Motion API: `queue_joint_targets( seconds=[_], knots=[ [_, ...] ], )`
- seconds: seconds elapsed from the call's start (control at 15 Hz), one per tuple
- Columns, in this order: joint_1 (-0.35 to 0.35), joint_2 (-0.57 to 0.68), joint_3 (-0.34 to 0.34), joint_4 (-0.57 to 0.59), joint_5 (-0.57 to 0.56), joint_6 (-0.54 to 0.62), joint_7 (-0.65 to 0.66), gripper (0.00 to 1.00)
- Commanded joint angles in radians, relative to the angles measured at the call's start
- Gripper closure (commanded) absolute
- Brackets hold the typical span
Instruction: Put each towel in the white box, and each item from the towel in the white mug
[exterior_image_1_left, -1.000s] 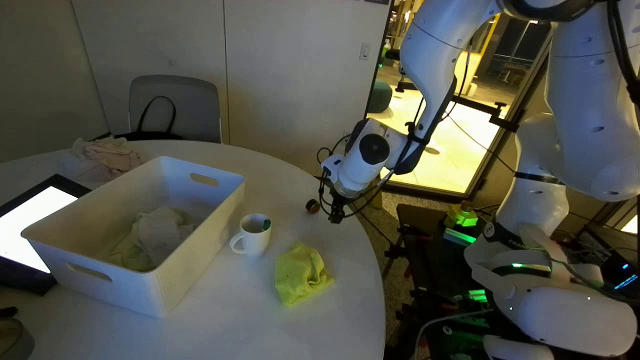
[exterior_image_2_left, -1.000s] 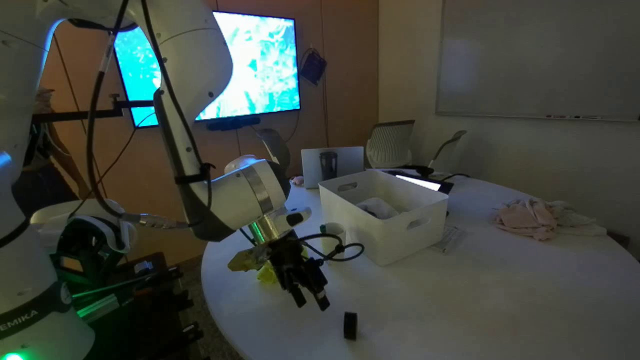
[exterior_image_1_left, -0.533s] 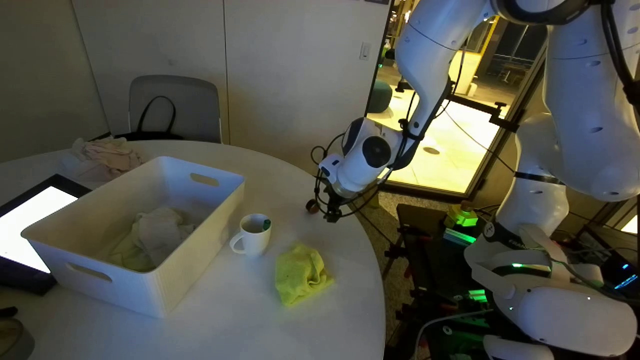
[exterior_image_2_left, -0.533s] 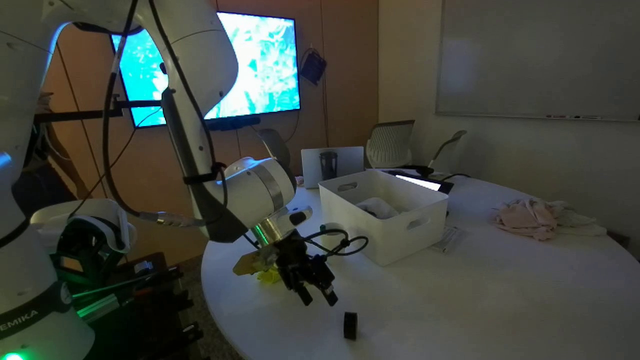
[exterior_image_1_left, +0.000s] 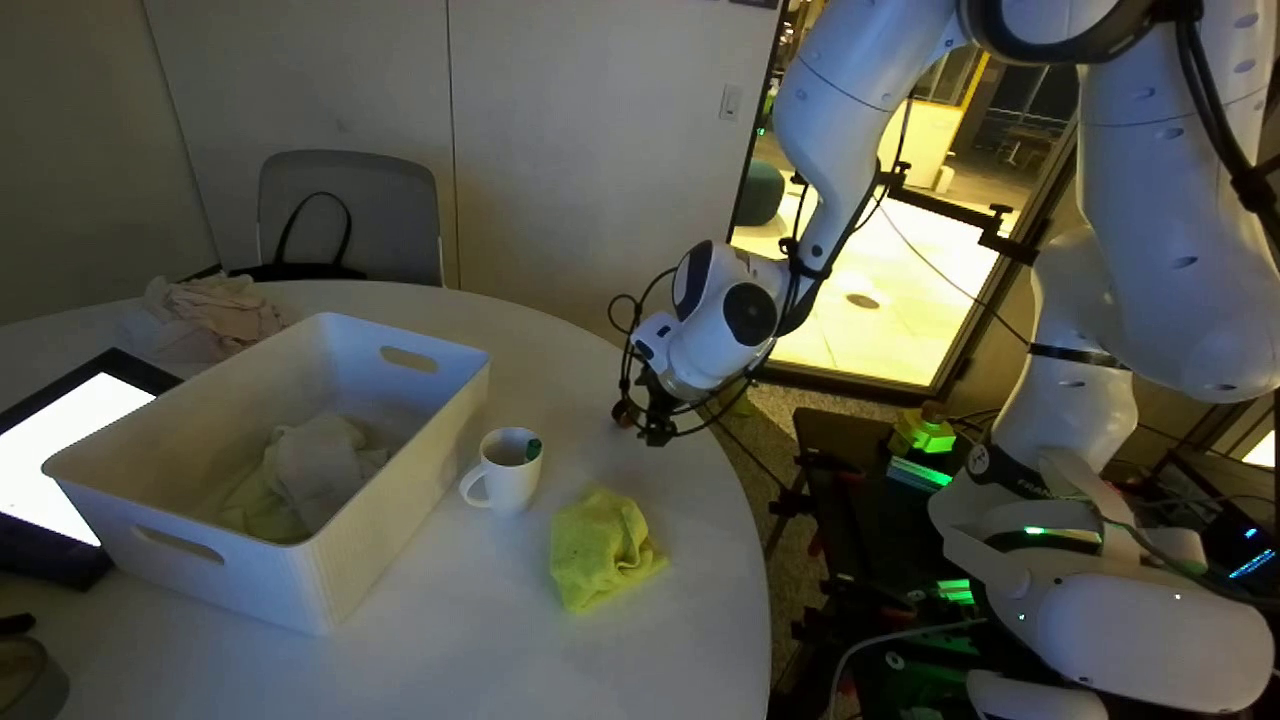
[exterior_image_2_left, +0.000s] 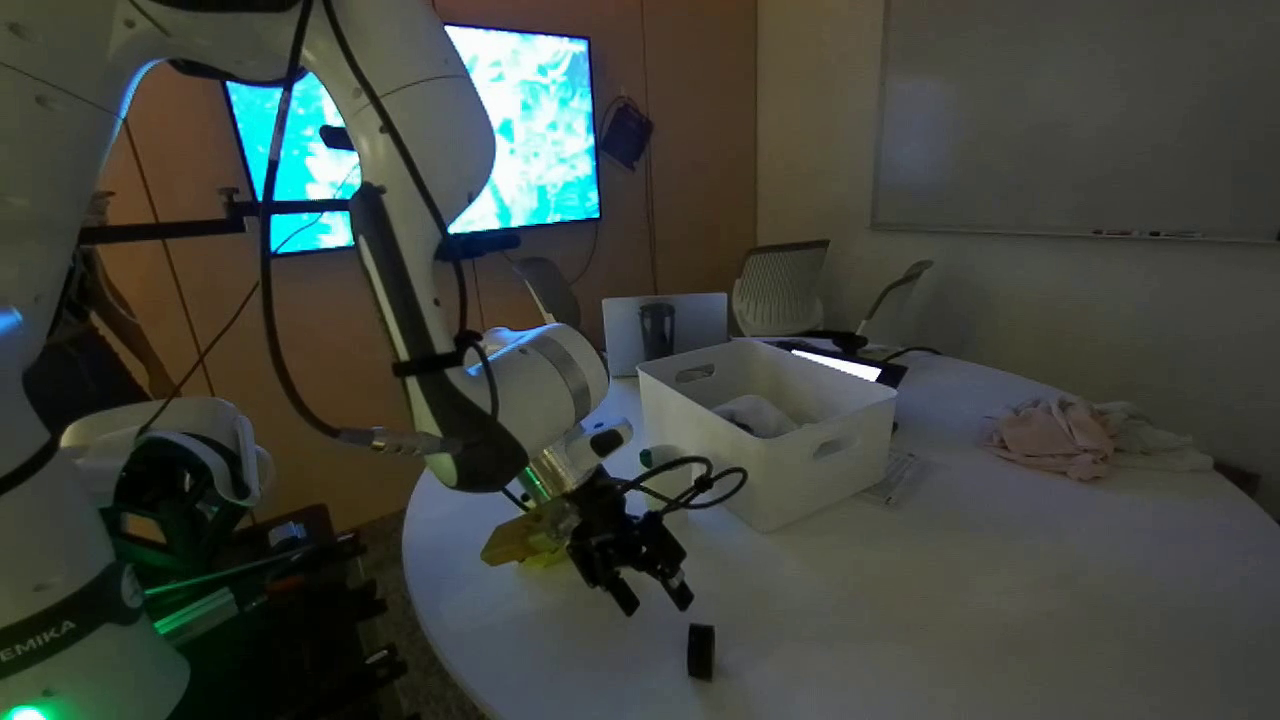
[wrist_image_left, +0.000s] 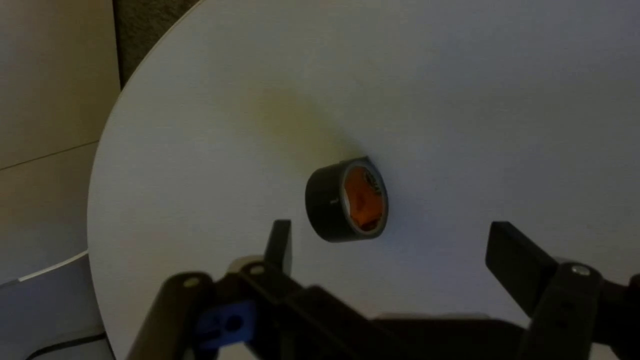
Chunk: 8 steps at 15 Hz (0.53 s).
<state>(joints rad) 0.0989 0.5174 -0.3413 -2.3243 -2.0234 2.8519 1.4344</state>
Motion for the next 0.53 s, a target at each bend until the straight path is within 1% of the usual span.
queue_joint_targets(
  seconds=[0.0,0.47],
  knots=[
    [-0.020,0.037,0.017,0.051,-0.067,-0.003,0.046,0.00],
    [-0.038,0.070,0.011,0.091,-0.084,-0.031,0.053,0.00]
  ],
)
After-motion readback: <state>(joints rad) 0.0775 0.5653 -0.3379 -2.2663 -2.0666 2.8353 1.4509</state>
